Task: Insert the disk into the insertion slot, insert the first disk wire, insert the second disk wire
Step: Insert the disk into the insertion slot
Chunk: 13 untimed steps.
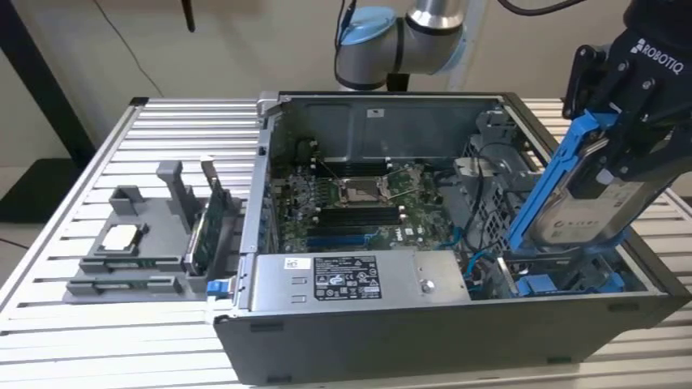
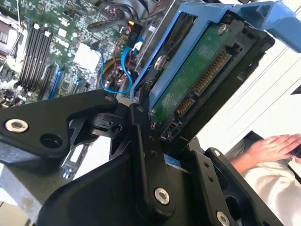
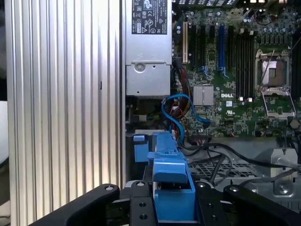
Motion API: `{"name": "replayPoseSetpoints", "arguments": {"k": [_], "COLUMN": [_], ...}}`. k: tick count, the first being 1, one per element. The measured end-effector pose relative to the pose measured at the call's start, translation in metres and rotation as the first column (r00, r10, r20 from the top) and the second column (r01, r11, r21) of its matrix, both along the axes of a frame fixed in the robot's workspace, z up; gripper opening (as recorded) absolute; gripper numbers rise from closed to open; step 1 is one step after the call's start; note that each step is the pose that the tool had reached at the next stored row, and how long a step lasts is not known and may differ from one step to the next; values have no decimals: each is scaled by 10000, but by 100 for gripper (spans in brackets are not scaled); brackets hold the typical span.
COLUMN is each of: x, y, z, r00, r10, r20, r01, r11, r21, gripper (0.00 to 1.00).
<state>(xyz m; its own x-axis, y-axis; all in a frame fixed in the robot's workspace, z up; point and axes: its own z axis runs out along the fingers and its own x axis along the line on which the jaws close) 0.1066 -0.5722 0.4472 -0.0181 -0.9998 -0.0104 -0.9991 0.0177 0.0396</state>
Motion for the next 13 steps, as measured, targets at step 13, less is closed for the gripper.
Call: {"name": "replayPoseSetpoints", "arguments": {"k": [13], "x": [0], "y": [0], "z": [-94], "r00": [10000], "r10": [0], "r20": [0], "r01": [0], "r11": [10000], "r21": [-1], "gripper": [33]}}
